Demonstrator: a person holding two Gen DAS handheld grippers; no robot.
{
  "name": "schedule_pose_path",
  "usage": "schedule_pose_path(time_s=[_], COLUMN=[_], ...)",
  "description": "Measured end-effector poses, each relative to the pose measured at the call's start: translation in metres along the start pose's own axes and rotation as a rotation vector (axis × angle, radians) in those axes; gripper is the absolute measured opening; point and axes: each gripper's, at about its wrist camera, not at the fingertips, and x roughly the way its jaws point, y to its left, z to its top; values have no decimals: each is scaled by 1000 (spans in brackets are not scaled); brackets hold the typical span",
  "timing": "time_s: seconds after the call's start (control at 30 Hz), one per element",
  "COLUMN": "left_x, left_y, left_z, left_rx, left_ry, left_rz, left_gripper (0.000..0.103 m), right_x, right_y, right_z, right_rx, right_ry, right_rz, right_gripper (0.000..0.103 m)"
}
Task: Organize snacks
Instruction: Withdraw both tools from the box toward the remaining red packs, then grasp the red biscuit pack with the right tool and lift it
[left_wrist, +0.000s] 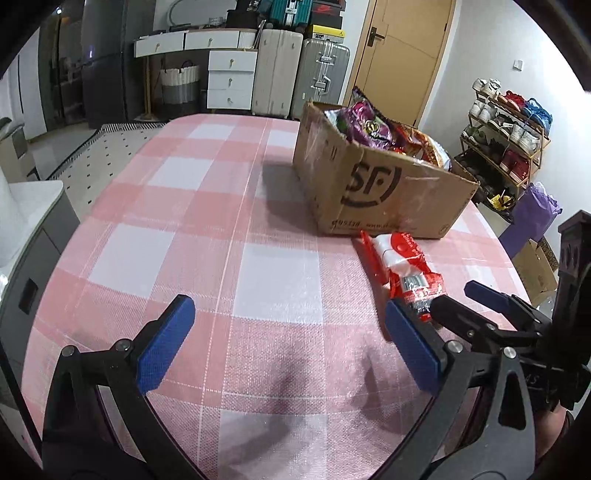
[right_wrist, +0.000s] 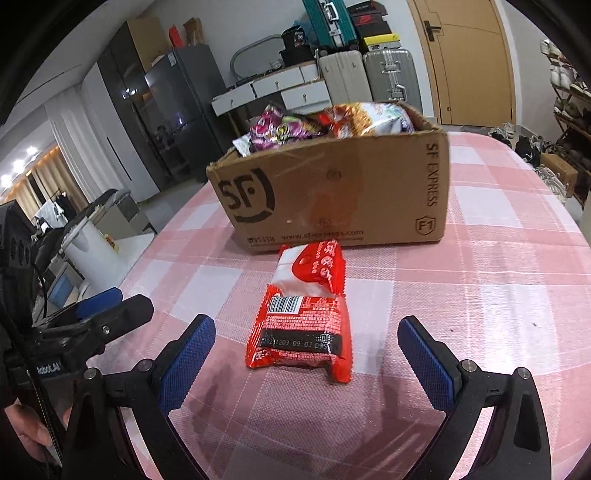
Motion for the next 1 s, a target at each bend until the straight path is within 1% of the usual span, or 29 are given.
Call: schedule_pose_path(time_s=[0.23,0.37,0.43,0.47,0.5,0.57,0.63,0.67,0.8,0.9,1.0], left_x=[7,9,10,11,11,12,11,12,10,6,4], left_y=[3,7,10,10,12,13,14,14,15,14,11], left_z=[-8,-12,-13,-13,-14,-14,-15,-15,-16,-16,-17], left_rx=[-8,-16,-21,-23,-24,-28,-28,-30,-31,-25,-17], left_ry=[14,22,26,27,27,30,30,31,31,22,27], left_rz=[-9,-11,-11,-11,-11,-10,-8,-7,-6,0,1], left_gripper=[102,102,102,102,102,102,102,102,102,102,102], right_x=[17,24,27,29,32,37,38,39,38,31,29], right_y=[9,16,19,20,21,21,19,18,13,5,6], right_z=[-1,-1,0,0,0,0,0,0,1,2,2], right_rx=[-26,-48,-58,-61,-63,-57,-49,-43,-16,13,5], right_ry=[31,43,52,60,71,92,89,89,72,45,31], right_rz=[2,-33,-45,-44,-42,-50,-59,-56,-38,-27,-23], right_gripper=[101,100,98,92,84,75,66,55,50,50,50])
